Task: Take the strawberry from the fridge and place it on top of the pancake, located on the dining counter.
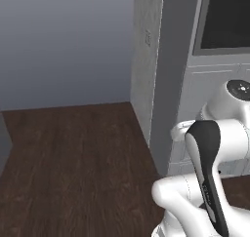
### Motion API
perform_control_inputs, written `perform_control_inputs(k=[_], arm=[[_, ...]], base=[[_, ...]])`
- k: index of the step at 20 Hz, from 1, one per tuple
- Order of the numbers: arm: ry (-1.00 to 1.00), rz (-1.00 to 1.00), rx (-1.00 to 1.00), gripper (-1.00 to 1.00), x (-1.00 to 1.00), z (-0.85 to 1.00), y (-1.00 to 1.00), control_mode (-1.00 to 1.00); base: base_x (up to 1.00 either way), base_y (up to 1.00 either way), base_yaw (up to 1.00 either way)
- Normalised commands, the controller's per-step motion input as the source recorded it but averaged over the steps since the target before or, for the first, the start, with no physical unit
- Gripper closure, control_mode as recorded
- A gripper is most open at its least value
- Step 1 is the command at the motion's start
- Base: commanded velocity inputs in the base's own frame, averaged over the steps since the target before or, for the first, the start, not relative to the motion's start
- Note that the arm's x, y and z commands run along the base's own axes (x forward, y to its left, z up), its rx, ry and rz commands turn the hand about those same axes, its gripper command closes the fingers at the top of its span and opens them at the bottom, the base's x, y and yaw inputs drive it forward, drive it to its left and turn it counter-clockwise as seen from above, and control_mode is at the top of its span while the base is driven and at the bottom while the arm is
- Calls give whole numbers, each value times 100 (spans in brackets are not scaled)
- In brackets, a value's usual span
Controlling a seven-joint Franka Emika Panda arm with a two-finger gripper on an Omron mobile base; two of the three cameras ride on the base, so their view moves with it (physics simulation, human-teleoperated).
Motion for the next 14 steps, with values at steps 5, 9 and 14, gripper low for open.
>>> perform_control_inputs(k=[5,9,14], arm=[[0,0,0,100,0,0,0,100],[0,0,0,100,0,0,0,100],[0,0,0,100,0,0,0,100]], base=[[36,100,21],[69,100,17],[93,80,3]])
